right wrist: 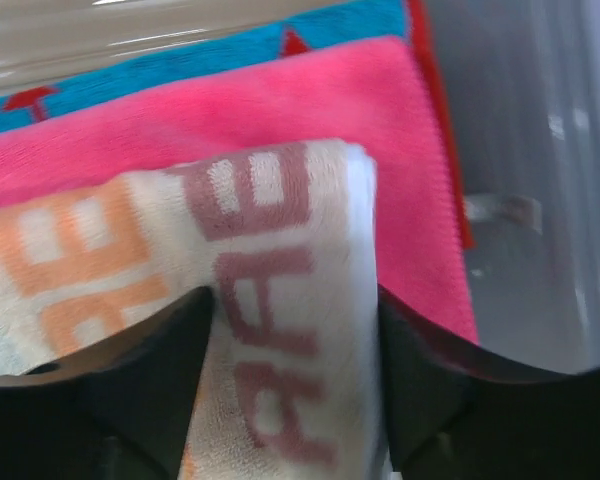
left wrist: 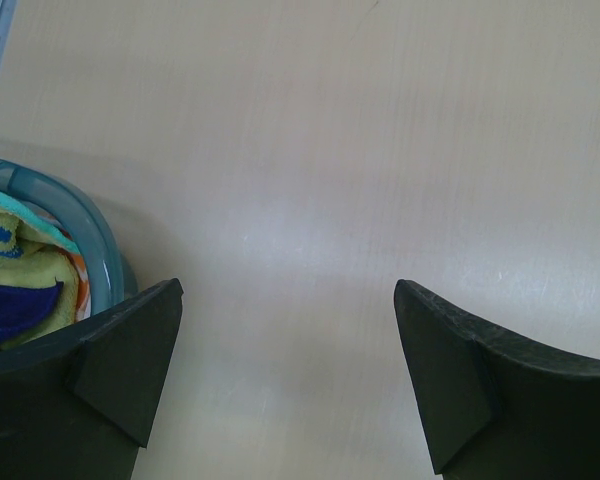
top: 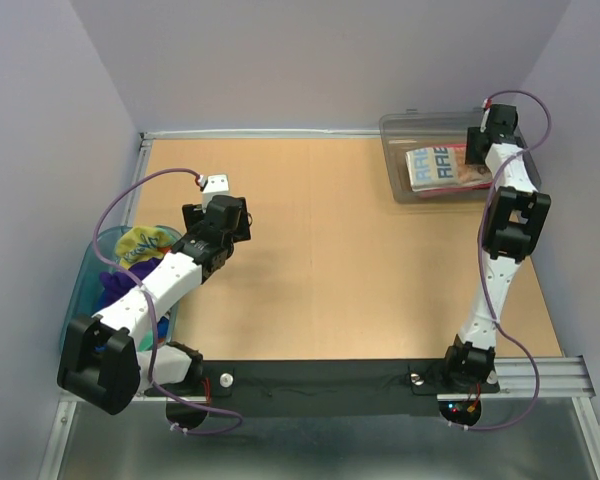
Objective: Fold and stack the towels
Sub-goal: Neatly place the folded towel into the bin
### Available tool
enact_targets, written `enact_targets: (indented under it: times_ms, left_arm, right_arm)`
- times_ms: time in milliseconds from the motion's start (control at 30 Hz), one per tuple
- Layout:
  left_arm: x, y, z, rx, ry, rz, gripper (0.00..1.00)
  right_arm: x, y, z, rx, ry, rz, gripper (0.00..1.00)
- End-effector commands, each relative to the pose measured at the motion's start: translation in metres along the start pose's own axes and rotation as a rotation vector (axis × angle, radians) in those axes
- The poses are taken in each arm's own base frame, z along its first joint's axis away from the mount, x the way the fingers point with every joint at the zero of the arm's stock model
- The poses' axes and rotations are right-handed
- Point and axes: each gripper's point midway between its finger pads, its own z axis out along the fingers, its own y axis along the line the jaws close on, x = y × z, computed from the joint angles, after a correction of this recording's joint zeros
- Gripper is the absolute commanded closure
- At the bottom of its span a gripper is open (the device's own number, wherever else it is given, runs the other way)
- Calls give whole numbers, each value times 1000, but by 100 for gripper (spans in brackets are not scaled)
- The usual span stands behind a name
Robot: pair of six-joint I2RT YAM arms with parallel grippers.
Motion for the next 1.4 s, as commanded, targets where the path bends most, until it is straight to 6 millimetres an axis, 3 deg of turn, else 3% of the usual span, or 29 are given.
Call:
enact_targets:
  times_ms: [0, 100, 133, 233, 300, 333, 367, 433, 467, 500, 533, 567, 600, 633, 667, 700, 767, 800, 833, 867, 933, 967, 1067, 1233, 1367]
  left_arm:
    - [-12, 0, -2, 4, -39, -20, 1]
    - [-20, 3, -8, 8, -62, -35, 2]
    - [-25, 4, -12, 12, -78, -48, 1]
    - [-32, 7, -20, 22, -107, -69, 1]
    - [-44, 11, -31, 32, -149, -103, 1]
    - [-50, 15, -40, 39, -180, -126, 1]
    - [-54, 18, -44, 41, -198, -142, 1]
    - [-59, 21, -53, 54, -228, -167, 1]
    - [-68, 26, -64, 65, -271, -202, 1]
    - [-71, 29, -69, 71, -290, -216, 1]
    - [-71, 31, -73, 78, -303, -230, 1]
    - [-80, 36, -85, 93, -349, -263, 1]
    - [-81, 39, -90, 99, -368, -279, 1]
    - [-82, 43, -95, 100, -380, -297, 1]
    - [-87, 50, -108, 107, -417, -329, 1]
    - [-87, 55, -113, 108, -431, -355, 1]
    - [-92, 69, -134, 123, -492, -417, 1]
    - [-89, 73, -139, 129, -505, -429, 1]
    - [-89, 77, -145, 136, -523, -447, 1]
    - [-90, 86, -159, 152, -567, -483, 1]
    - [-80, 94, -162, 142, -577, -491, 1]
    - [-79, 102, -172, 149, -610, -517, 1]
    - [-71, 110, -183, 177, -640, -546, 1]
    - [-71, 115, -201, 241, -716, -573, 1]
    - [-72, 120, -201, 215, -729, -577, 1]
  right_arm:
    - [-55, -61, -33, 268, -159, 157, 23]
    - [-61, -87, -59, 401, -180, 252, 14]
    - [-65, -96, -78, 438, -193, 277, 9]
    - [-66, -105, -106, 467, -221, 366, 4]
    - [-64, -106, -136, 445, -246, 423, 1]
    - [-76, -105, -164, 390, -298, 453, 0]
    - [-62, -98, -169, 360, -281, 478, 0]
    - [-58, -93, -190, 310, -298, 507, 0]
    - [-67, -90, -224, 237, -360, 535, 0]
    - [-64, -87, -235, 212, -368, 540, 0]
    - [-45, -79, -240, 184, -342, 534, 0]
    - [-50, -81, -276, 144, -406, 550, 0]
    - [-46, -83, -294, 139, -434, 562, 0]
    - [-24, -77, -297, 130, -405, 555, 0]
    - [-20, -75, -311, 105, -426, 559, 0]
    - [-20, -81, -352, 91, -512, 580, 0]
    - [-1, -73, -374, 43, -539, 587, 0]
    - [3, -77, -411, 20, -622, 606, 0]
    - [7, -76, -429, 0, -664, 604, 0]
    - [20, -67, -432, -37, -662, 594, 0]
    - [32, -64, -455, -69, -721, 591, 0]
    - [39, -65, -480, -83, -788, 594, 0]
    - [60, -55, -493, -120, -829, 620, 0]
    - [85, -32, -479, -168, -811, 508, 0]
    - [104, -28, -473, -162, -848, 512, 0]
